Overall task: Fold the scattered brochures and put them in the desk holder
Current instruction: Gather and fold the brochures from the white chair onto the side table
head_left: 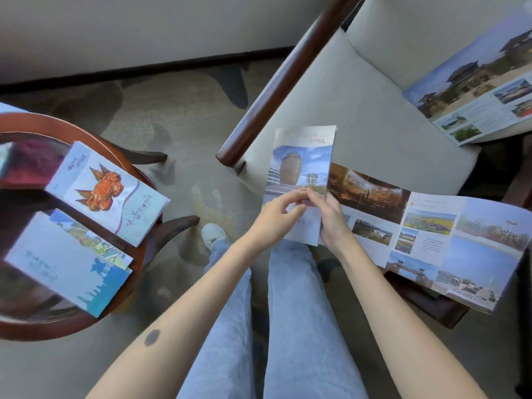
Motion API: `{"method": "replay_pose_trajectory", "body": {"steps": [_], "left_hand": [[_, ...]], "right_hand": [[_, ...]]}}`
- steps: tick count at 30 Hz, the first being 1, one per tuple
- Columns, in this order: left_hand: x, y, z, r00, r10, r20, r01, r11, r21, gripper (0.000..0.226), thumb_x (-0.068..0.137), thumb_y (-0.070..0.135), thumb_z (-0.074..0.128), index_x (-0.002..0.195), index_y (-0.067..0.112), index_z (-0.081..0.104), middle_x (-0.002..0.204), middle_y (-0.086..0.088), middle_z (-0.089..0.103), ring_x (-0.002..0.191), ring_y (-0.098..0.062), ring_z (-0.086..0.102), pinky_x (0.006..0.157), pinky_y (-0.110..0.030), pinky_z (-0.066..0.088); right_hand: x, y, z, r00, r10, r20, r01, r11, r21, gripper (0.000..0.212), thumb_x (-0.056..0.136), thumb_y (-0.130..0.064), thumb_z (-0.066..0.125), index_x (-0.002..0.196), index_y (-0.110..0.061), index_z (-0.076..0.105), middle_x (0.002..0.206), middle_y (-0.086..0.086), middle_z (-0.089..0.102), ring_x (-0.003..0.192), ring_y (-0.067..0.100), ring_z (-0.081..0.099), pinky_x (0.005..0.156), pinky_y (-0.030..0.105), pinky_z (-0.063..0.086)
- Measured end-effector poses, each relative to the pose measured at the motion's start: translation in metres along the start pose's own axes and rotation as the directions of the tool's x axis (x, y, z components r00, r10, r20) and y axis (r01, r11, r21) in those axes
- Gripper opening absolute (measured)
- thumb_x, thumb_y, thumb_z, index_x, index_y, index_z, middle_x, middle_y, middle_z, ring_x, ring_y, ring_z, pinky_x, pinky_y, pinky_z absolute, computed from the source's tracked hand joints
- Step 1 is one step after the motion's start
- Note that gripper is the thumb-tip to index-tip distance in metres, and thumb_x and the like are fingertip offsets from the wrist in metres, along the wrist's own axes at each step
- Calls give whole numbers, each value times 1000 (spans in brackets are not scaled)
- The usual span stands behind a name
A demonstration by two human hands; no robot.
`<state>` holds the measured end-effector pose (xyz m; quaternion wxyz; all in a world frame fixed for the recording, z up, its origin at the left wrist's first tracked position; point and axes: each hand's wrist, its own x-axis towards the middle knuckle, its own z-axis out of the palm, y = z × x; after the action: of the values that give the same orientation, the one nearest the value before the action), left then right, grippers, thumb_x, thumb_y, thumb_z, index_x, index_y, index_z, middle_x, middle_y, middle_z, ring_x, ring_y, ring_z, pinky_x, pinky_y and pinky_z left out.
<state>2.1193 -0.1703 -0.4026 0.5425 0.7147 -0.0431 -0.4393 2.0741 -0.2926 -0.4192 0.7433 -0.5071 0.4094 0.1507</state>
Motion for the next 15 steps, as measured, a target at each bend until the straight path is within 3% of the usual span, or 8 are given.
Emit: {"method": "replay_pose_trajectory", "body": {"steps": [2,4,6,8,10,12,13,15], "left_hand": [[-9,-3,-12,999,43,-24,-42,998,36,33,90,7,47,113,22,65,107,16,65,97,8,57,86,-16,44],[-17,-5,-27,976,68,-205,-61,997,40,29,89,6,48,106,19,67,99,15,64,88,1,59,78,-13,44],[-24,-10,-46,906,116,-406,-79,991,107,26,89,5,49,106,16,65,102,12,62,94,-8,59,80,-13,44],[-28,-17,-69,864,65,-499,-1,992,127,25,91,14,53,114,15,60,111,8,56,104,-11,54,88,-22,42],[-32,-20,-92,882,-115,-457,120,993,-18,30,93,27,52,120,15,55,112,7,54,103,-10,55,91,-25,42],[-38,-15,-111,915,-270,-299,171,932,-319,31,98,35,42,116,14,55,102,4,62,82,-4,64,79,-21,49],[-42,-13,-119,927,-293,-235,176,891,-419,34,99,36,37,115,13,56,95,4,65,71,-1,65,70,-17,51],[-51,-13,-134,952,-247,-180,155,897,-413,36,99,38,36,112,14,60,94,4,67,67,-2,65,66,-15,49]], "right_hand": [[-2,5,5,997,-26,-76,24,999,-36,17,94,-16,51,108,-16,61,106,7,67,100,25,64,98,48,47],[-4,4,12,995,3,-102,3,998,61,14,93,-15,53,104,-19,61,101,6,68,93,26,67,91,47,50],[-6,-1,19,993,2,-120,12,994,112,12,92,-18,55,102,-22,60,95,2,69,89,24,68,85,43,53],[-7,-8,28,995,-28,-95,41,989,142,13,93,-17,52,103,-21,59,93,-2,71,88,20,70,76,34,57],[-11,-16,39,998,-63,-30,67,991,118,16,94,-15,49,107,-20,57,95,-4,71,89,16,70,73,28,57],[-15,-24,53,996,-83,35,80,994,74,20,94,-16,47,111,-20,56,100,-3,69,94,16,68,77,27,56],[-18,-27,61,993,-97,66,93,994,59,21,94,-15,47,111,-20,57,101,-3,69,94,16,68,78,27,55],[-25,-30,77,986,-112,127,110,994,22,22,92,-13,48,109,-20,59,100,-4,69,93,15,67,79,26,55]]}}
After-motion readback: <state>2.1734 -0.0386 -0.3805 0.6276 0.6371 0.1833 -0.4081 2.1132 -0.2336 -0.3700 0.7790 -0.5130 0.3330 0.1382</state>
